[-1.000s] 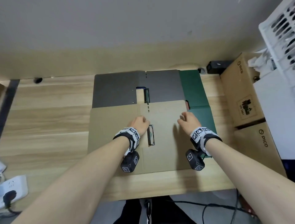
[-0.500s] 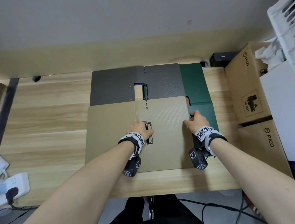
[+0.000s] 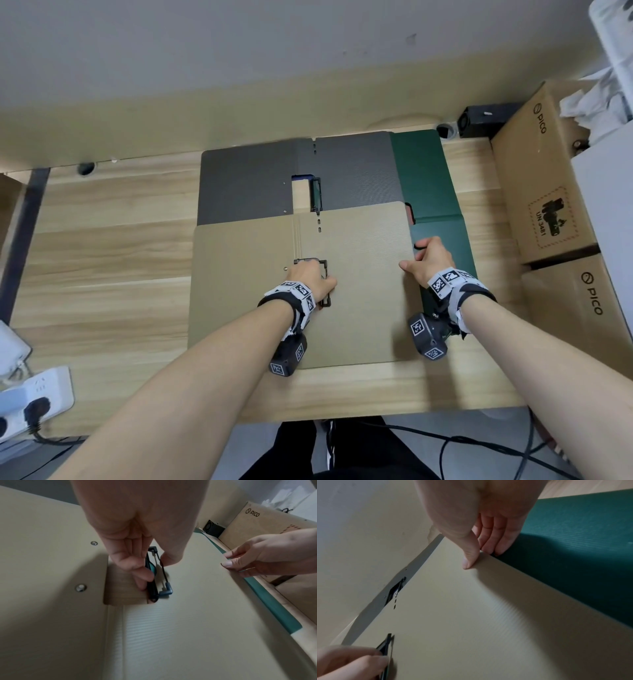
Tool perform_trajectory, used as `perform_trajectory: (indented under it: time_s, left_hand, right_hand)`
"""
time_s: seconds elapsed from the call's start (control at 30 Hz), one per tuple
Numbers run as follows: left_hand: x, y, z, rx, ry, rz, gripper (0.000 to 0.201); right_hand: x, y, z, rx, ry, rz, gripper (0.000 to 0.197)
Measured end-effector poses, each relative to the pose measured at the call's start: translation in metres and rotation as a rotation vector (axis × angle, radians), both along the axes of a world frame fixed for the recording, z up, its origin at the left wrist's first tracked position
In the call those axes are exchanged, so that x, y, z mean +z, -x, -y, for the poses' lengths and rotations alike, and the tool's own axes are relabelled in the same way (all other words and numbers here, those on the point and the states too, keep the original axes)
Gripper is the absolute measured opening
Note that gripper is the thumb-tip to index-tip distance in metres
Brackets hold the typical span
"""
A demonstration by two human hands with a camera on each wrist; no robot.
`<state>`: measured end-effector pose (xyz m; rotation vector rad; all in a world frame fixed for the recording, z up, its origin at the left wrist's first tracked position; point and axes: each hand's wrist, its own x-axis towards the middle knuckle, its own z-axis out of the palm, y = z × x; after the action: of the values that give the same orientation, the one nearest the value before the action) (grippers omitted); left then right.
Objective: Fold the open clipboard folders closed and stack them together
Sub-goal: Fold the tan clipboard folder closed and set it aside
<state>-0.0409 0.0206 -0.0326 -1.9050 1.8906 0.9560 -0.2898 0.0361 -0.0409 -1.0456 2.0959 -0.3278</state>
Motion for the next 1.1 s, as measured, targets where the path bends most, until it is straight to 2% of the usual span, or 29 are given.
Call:
perform_trajectory:
  time_s: [0.23,0.5,0.67,0.83,1.03,1.1]
  left_hand:
    - [0.001,0.005,0.0,0.02,-0.016,-0.008,0.024]
    - [-0.005,0.005,-0.008,0.04,0.034,0.015,0.028]
    - [0.002,-0.015,-0.028,-0.168,0.124,0.048,0.032]
    - [0.013,-0.035,-0.061,-0.366,0.116,-0.012,0.025]
    - [0.017,-0.054,-0.084,-0.512,0.117,-0.062,0.062]
    - [0.017,-0.055,-0.093,-0.59,0.136,-0.021,0.075]
  right_hand:
    - [0.001,0.018,-0.001,-0.088,0.011,-0.026,0.049]
    - [-0.001,0.02,-0.006,-0.033,0.006,-0.019,0.048]
    - [0.0,0.012,-0.003,-0.08,-0.005,-0.001,0.043]
    - [0.006,0.003,-0.003,-0.095,0.007,-0.011,0.041]
    - [0.012,-0.01,-0.004,-0.131,0.001,-0.018,0.041]
    - [0.012,-0.013,-0.005,-0.158,0.005,-0.029,0.043]
